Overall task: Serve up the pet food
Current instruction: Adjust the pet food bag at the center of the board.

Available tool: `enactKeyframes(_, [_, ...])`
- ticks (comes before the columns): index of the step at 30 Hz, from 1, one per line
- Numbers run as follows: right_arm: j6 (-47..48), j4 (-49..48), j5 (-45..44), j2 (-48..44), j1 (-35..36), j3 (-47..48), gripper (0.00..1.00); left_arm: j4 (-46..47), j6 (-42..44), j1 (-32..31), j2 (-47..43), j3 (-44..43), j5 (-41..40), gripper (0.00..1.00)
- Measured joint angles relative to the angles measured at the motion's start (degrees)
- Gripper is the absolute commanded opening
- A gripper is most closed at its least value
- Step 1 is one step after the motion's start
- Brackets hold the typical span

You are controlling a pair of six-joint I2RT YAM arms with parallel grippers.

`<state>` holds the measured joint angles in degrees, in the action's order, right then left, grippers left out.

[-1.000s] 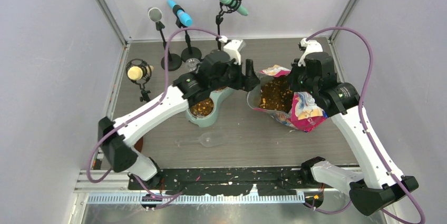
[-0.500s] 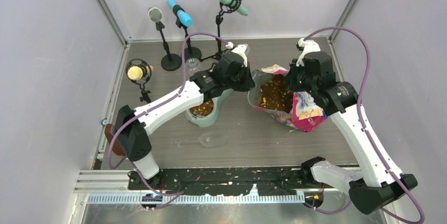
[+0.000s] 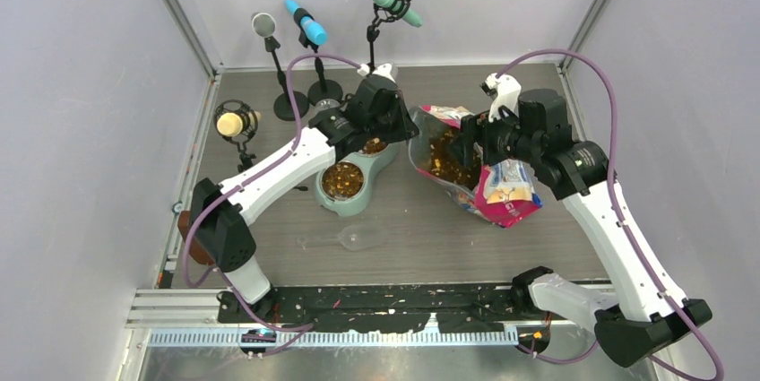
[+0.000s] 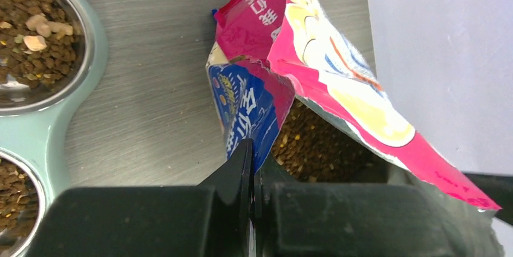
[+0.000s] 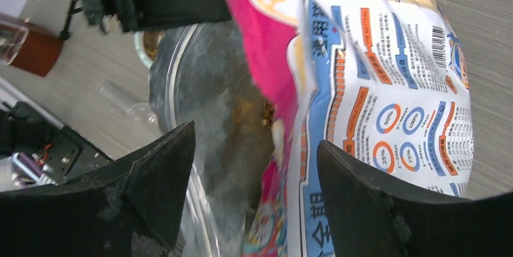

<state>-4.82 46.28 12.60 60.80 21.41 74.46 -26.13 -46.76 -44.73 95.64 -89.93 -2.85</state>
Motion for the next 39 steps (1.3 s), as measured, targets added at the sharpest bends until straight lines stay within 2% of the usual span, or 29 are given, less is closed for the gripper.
enactKeyframes(8, [3.1,-0.1,5.0,-4.3,0.7,0.0,0.94,-2.7,-3.1,1.1,-0.5,-5.8,-1.9,0.0])
enactKeyframes(16, [4.4,-0.6,4.8,-5.0,2.2,0.0,0.96,-4.5,-6.1,1.5,-0.5,-7.8,-3.6,0.0])
enactKeyframes(24, [8.1,2.1,2.2,-5.2,8.7,0.0,0.95,-5.6,-8.8,1.4,-0.5,-8.3,-5.7,0.0])
enactKeyframes(28, [9.3,2.7,-1.5,-4.8,12.5,0.2,0.89,-5.8,-10.0,1.4,-0.2,-8.8,-6.3,0.0])
enactKeyframes(31, [9.4,2.5,-8.6,-4.0,15.6,0.3,0.84,-6.0,-10.4,1.4,0.5,-9.6,-6.3,0.0])
enactKeyframes(36, [9.2,1.6,-18.8,-2.2,17.1,0.3,0.8,-6.0,-11.0,1.4,0.6,-9.8,-6.4,0.0])
enactKeyframes(39, [9.2,1.2,-21.6,-0.1,17.1,0.3,0.79,-5.9,-11.2,1.4,0.7,-9.8,-6.4,0.0])
